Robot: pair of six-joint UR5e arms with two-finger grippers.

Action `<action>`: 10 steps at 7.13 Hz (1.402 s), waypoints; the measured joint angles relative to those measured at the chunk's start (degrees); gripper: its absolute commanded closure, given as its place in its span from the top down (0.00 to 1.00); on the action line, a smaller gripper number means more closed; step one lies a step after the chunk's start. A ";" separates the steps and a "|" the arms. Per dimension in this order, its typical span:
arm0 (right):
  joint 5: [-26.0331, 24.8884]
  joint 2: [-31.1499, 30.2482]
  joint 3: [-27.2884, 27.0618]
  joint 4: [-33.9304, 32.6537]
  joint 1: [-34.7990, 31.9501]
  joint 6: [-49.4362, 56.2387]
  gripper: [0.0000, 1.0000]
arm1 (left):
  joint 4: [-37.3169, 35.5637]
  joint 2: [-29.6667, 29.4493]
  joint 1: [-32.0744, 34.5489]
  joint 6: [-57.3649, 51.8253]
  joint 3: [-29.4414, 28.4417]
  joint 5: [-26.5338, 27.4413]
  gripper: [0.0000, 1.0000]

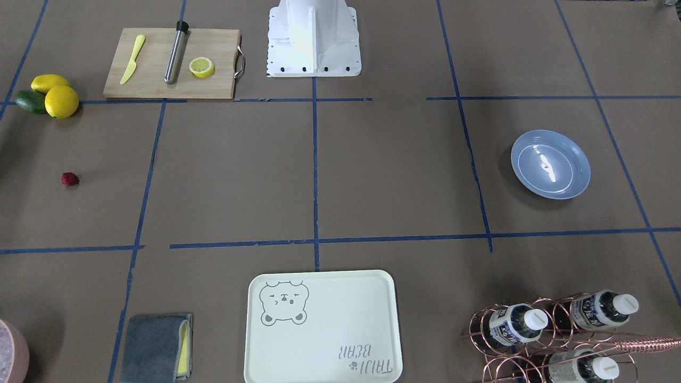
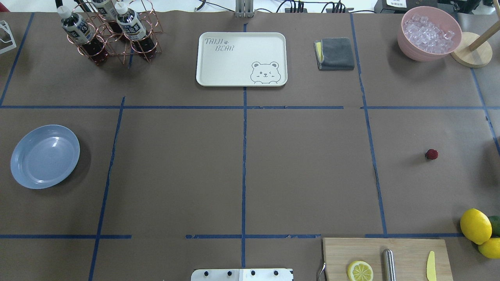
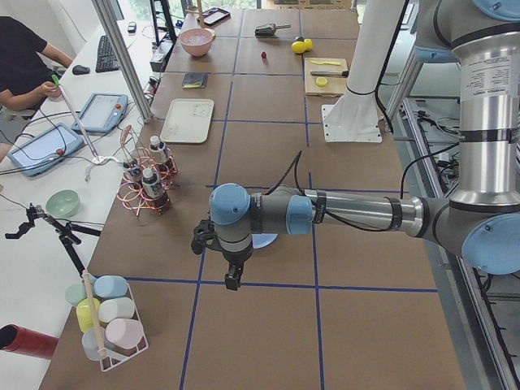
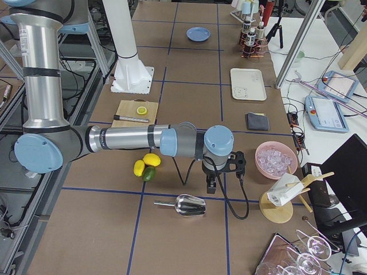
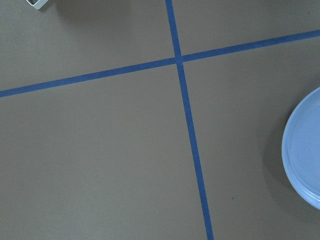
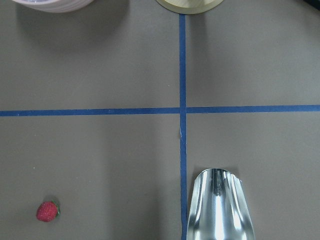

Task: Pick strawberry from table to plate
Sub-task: 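Lower the left gripper toward the rim of the light blue plate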

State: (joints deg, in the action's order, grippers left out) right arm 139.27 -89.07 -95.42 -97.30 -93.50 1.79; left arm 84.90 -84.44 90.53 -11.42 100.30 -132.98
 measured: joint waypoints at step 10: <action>-0.07 2.66 0.90 0.33 1.27 -0.12 1.00 | 45.42 6.31 -18.51 45.92 -4.39 -1.75 0.99</action>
State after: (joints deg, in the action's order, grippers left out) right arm 139.20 -86.41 -94.52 -96.97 -92.23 1.66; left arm 130.33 -78.13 72.01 34.50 95.91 -134.73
